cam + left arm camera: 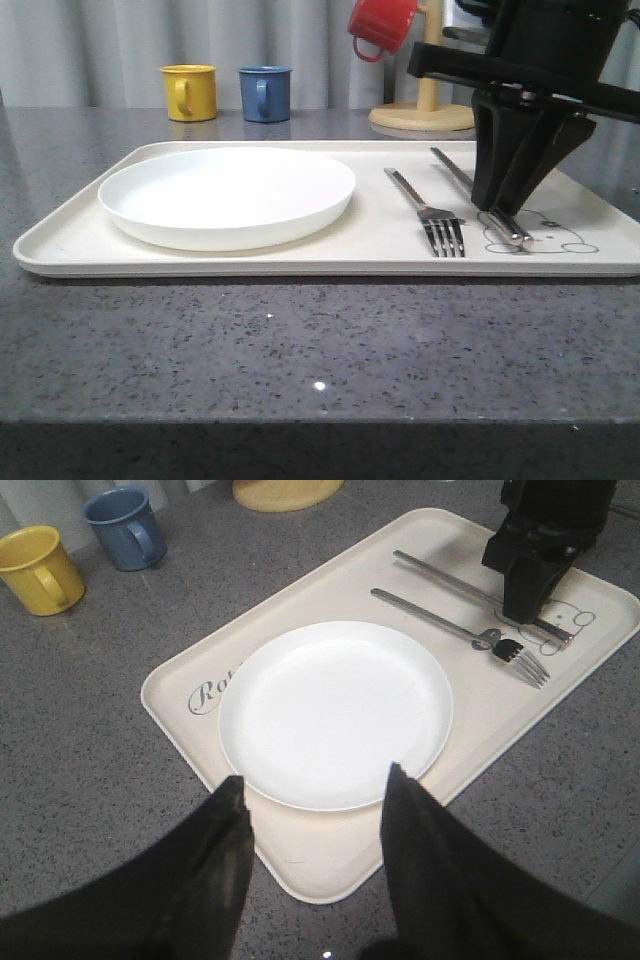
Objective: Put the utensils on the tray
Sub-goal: 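Lower the chopsticks onto the tray beside the fork and release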
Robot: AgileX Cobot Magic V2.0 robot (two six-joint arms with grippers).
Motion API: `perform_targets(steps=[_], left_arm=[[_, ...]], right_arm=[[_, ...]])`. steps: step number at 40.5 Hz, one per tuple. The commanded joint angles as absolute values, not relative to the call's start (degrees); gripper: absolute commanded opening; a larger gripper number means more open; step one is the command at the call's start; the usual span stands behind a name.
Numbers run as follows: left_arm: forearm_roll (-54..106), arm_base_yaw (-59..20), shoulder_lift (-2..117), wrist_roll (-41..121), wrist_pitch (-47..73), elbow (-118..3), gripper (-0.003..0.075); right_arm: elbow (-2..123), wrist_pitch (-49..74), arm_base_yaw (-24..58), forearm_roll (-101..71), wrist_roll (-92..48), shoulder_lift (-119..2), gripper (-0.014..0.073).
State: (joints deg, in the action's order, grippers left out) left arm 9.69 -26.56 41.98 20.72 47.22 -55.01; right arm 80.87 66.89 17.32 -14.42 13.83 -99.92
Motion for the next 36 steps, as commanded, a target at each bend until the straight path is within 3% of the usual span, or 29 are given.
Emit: perform_targets(steps=[1,5,11,14,28,36], left_arm=[[10.5,-27.0,41.8,20.4,43.0,-56.4,0.0292],[10.5,-27.0,41.8,20.4,43.0,-56.4,0.0292],[10.5,-27.0,41.8,20.4,43.0,-56.4,0.0292],[10.5,-27.0,41.8,20.4,43.0,-56.4,0.0292],[10.5,-27.0,41.8,20.4,43.0,-56.4,0.0292],[10.5,-27.0,41.8,20.4,43.0,-56.4,0.0292]], right_arm=[[82.7,67.1,17.4,-14.9,14.1,-98.2,0.0062],[82.7,68.0,17.4,-14.8,14.1,-98.5,0.0108],[82.7,68.4,17.4,-14.8,14.1,-98.3,0.0275],[82.7,68.3,17.4,-14.8,14.1,-98.3,0.0319],[82.8,70.1,17.4,-12.6,7.0,-91.9,0.0325],[82.8,73.5,16.3,-2.5,6.5,-84.2,0.0325]])
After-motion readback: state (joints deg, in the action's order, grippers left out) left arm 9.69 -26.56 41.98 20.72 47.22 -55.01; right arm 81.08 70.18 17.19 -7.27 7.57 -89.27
